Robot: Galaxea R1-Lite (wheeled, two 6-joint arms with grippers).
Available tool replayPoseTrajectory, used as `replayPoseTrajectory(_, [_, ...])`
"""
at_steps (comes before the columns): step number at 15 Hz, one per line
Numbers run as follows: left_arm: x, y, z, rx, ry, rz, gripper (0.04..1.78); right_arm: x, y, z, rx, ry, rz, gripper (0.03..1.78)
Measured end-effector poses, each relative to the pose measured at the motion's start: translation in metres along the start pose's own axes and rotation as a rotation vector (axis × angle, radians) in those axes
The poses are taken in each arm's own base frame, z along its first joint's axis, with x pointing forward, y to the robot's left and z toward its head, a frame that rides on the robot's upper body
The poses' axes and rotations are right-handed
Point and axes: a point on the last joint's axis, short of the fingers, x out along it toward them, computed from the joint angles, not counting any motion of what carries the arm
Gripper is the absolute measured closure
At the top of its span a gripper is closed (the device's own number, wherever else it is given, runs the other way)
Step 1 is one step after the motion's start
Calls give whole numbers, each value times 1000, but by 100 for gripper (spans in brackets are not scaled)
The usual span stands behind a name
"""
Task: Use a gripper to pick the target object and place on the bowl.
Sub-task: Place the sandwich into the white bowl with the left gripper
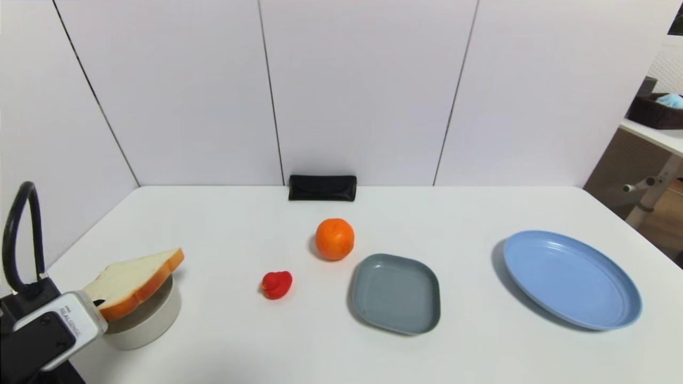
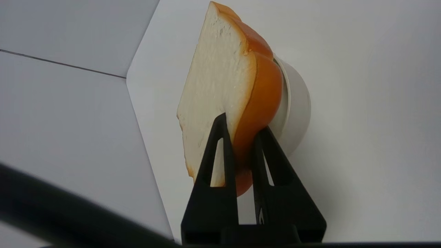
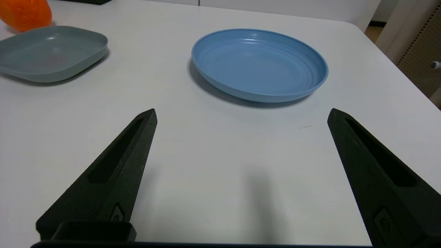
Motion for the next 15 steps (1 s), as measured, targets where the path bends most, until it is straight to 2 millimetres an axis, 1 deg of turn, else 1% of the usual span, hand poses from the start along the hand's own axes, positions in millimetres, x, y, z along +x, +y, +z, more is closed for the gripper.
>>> replayPoseTrajectory(8, [4, 0, 0, -1, 16, -7, 162, 0, 0, 0, 0, 0, 0, 10])
replayPoseTrajectory(15, [1, 14, 11, 20, -13, 38, 162, 0, 0, 0, 0, 0, 0, 10])
